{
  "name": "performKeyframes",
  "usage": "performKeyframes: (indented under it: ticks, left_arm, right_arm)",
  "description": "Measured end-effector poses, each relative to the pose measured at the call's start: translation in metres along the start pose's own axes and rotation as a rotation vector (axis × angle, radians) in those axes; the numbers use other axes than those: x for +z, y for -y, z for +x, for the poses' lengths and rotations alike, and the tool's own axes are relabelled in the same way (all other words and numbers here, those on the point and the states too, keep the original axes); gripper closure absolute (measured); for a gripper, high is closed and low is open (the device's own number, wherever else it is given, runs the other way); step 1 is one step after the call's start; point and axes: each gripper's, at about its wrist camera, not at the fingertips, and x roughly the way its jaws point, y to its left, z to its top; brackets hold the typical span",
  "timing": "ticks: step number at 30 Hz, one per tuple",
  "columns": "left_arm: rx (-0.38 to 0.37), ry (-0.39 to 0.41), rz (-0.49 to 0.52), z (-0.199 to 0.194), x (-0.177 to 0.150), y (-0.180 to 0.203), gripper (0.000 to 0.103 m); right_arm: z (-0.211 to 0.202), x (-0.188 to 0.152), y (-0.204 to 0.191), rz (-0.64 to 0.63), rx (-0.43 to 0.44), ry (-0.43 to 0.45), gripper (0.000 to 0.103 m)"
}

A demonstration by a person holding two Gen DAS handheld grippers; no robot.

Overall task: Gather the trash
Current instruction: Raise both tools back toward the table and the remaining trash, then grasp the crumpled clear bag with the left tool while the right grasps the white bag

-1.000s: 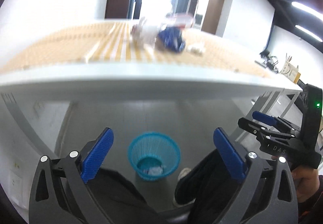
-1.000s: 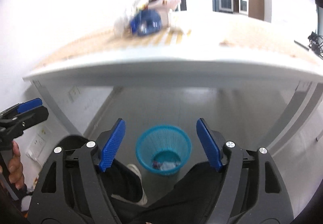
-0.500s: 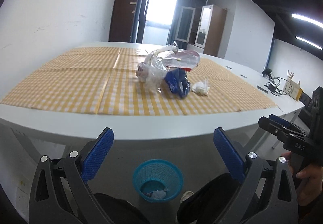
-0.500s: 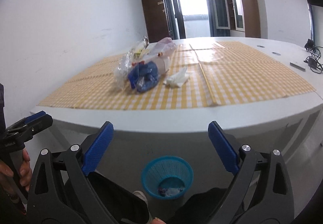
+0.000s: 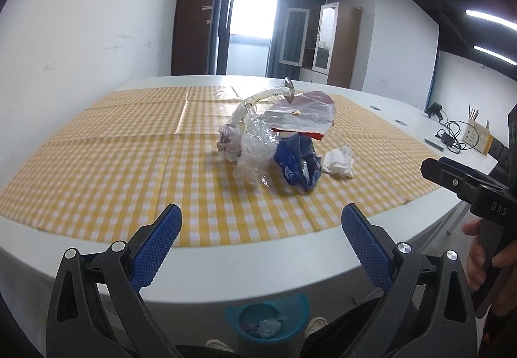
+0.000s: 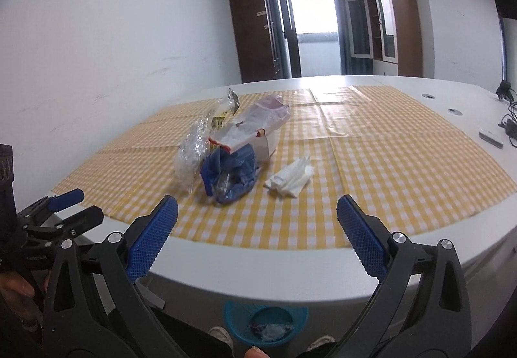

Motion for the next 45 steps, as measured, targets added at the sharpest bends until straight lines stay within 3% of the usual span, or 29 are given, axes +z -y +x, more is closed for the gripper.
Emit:
performKeyframes:
  ticks: [9,12,21,26,28,31,32,33,38,45]
  left_arm:
    - [0.016,-0.062,-0.002,0.055,0.026,-0.009,0.006]
    - [0.015,-0.086,-0.020,0.075,0.035,-0.012,0.006]
    - [0.009,-0.145,-0.016,0.121,0.053,-0.011,0.007]
    - [0.000,-0.167,-0.017,0.142,0.059,-0.007,0.008]
    - [-0.002,-0.178,-0.017,0.149,0.059,-0.005,0.015]
    - [-0.007,-0.198,-0.020,0.157,0.060,-0.004,0.042]
    - [-0.005,-0.206,-0.018,0.159,0.058,-0.003,0.053]
    - [-0.009,-0.198,-0.020,0.158,0.058,-0.003,0.054]
    - [-0.028,-0.170,-0.022,0.144,0.058,0.001,0.055]
    - [-0.045,-0.124,-0.010,0.113,0.053,0.011,0.055]
  right_arm:
    - [0.058,0.035,0.017,0.060,0.027,-0.051,0.009]
    - [0.081,0.048,0.023,0.098,0.076,-0.094,0.012]
    - [0.150,0.071,0.030,0.130,0.093,-0.181,0.020]
    - [0.176,0.077,0.031,0.163,0.123,-0.221,0.036]
    - [0.185,0.078,0.031,0.173,0.131,-0.236,0.045]
    - [0.192,0.077,0.030,0.179,0.139,-0.251,0.073]
    - [0.191,0.076,0.030,0.176,0.141,-0.247,0.077]
    - [0.189,0.076,0.031,0.173,0.141,-0.235,0.082]
    - [0.169,0.071,0.032,0.140,0.121,-0.170,0.091]
    - [0.130,0.072,0.042,0.128,0.094,-0.080,0.094]
